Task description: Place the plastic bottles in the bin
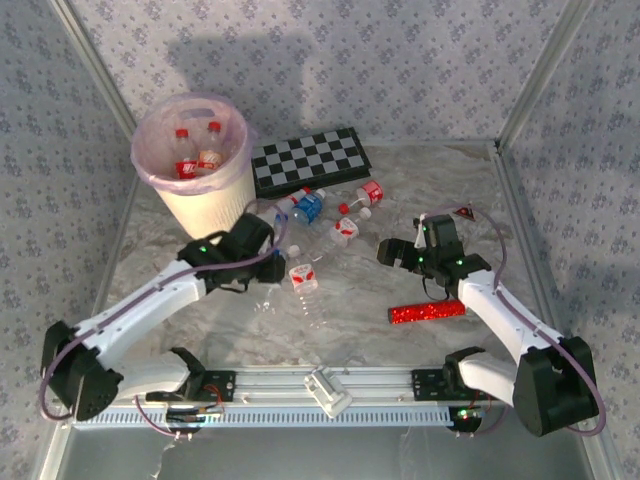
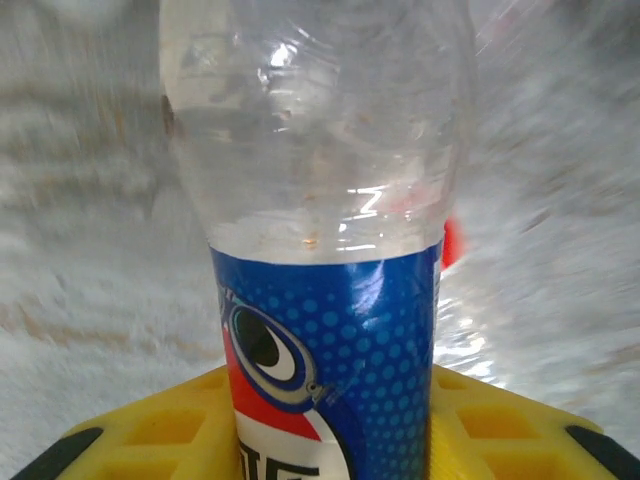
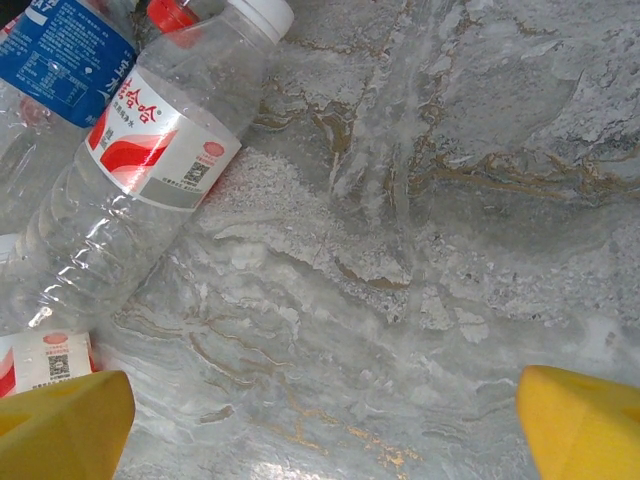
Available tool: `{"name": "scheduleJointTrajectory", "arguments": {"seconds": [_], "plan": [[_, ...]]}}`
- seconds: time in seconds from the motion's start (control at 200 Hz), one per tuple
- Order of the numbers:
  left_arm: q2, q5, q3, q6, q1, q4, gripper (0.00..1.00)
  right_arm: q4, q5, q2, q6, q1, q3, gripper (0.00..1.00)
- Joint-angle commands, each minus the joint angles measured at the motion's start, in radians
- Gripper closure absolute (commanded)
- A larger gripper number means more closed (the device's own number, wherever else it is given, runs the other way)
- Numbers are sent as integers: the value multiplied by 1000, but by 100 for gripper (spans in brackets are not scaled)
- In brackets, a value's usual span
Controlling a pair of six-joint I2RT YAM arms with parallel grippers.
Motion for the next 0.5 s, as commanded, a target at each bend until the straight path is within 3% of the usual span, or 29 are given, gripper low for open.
{"name": "scheduleJointTrajectory", "arguments": {"seconds": [0.0, 0.075, 0.135, 0.2, 0.495], "plan": [[-48, -51, 183, 128, 5, -101, 63, 1, -6, 7, 13, -7, 4, 0], [-42, -61, 314, 208, 42, -104, 69, 5, -12, 11, 16, -5, 9, 0], [-28, -54, 403, 266, 94, -85, 88, 4, -15, 12, 18, -4, 12, 0], [-7, -37, 485, 306, 159, -57, 100, -7, -15, 4, 18, -2, 15, 0], [191, 65, 776, 380, 509, 37, 100, -68, 6, -92, 10, -2, -7, 0]]}}
